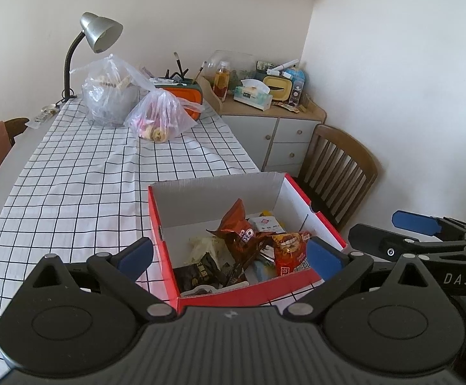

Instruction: Organize snacks

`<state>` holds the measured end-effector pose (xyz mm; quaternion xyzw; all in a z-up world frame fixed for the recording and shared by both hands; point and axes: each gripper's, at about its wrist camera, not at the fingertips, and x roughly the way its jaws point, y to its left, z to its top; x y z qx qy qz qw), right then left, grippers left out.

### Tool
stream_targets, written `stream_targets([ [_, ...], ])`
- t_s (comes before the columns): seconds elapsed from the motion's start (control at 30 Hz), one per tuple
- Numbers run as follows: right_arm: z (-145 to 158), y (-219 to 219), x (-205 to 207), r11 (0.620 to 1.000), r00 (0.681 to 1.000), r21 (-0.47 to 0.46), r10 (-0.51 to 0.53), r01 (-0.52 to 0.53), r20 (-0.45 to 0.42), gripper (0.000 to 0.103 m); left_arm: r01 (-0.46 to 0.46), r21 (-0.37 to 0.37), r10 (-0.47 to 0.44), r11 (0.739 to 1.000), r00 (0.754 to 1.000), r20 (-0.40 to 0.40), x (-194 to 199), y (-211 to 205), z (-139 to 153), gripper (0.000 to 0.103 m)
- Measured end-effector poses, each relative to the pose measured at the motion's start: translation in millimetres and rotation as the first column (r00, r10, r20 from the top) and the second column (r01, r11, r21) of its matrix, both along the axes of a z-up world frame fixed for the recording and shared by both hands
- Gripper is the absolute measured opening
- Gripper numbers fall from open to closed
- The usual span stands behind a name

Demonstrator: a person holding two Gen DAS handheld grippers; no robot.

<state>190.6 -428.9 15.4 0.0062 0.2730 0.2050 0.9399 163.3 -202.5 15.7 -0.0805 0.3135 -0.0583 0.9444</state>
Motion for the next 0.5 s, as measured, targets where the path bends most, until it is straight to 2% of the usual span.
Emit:
stream_targets([
  [0.5, -1.9, 4.6, -1.6, 1.000, 1.000, -0.008, -0.021, 0.021, -0.016, 0.103, 0.017, -0.025, -0.018, 1.000, 0.999, -0.027, 3.4, 4.3, -7.7, 0.102],
])
